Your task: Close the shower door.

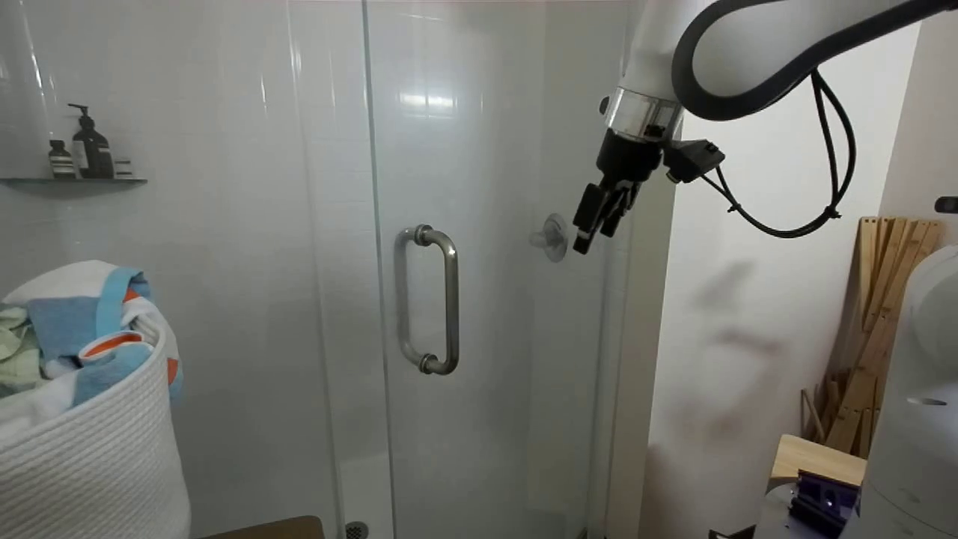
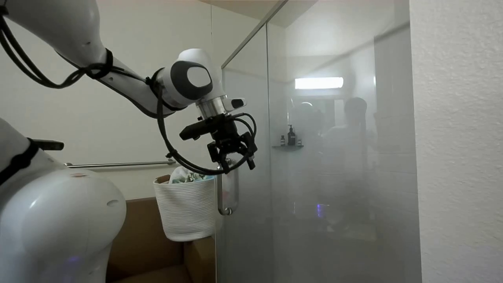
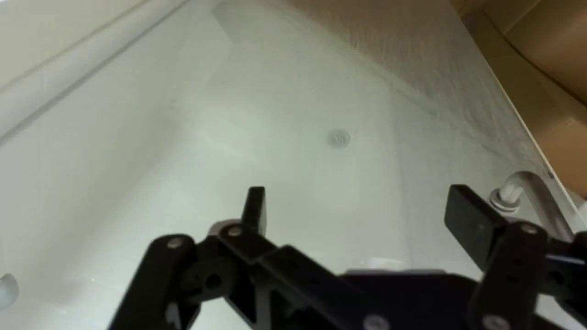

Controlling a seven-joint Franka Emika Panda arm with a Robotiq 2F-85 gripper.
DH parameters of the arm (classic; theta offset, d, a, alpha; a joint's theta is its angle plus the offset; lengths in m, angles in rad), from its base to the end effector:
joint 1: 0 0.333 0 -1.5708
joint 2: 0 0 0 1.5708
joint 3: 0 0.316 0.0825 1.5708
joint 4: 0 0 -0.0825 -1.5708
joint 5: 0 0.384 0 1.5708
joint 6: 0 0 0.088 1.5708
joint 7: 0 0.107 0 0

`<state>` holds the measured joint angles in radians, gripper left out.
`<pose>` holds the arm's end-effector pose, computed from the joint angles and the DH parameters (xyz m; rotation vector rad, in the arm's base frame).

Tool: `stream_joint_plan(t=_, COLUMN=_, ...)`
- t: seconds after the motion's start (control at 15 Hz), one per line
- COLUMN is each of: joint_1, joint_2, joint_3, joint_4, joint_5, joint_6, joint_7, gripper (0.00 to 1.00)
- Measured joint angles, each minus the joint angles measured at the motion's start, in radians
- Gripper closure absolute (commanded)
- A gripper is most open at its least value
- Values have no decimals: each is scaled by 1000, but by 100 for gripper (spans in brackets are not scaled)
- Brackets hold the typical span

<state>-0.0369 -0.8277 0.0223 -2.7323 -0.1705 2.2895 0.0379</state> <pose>0.3347 -0.0085 0.4939 2.9257 0.0453 0.5707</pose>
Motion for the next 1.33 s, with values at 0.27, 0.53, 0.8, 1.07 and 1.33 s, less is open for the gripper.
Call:
stream_joint_plan(t=0.27, joint_1=-49, joint_2=46, joint_3=77, joint_4=-17, joint_5=-69, joint_6=223, joint_7=65, gripper=0)
stream_joint_plan(t=0.53, joint_1=-154, joint_2=74, joint_3=211, joint_4=-18, joint_5=-126, joint_6=408, joint_7=198, gripper=0)
stream_joint_plan(t=0.8, joint_1=-286, joint_2=71, joint_3=338, joint_4=-38, joint_5=-128, joint_6=604, joint_7=365, gripper=0)
stream_joint_plan(t=1.07, joint_1=-440, joint_2=61, joint_3=469, joint_4=-44, joint_5=-126, joint_6=778, joint_7=513, gripper=0)
stream_joint_plan(t=1.33, joint_1=-573, joint_2=48, joint_3=575, joint_4=-41, joint_5=-124, joint_6=833, joint_7=627, gripper=0)
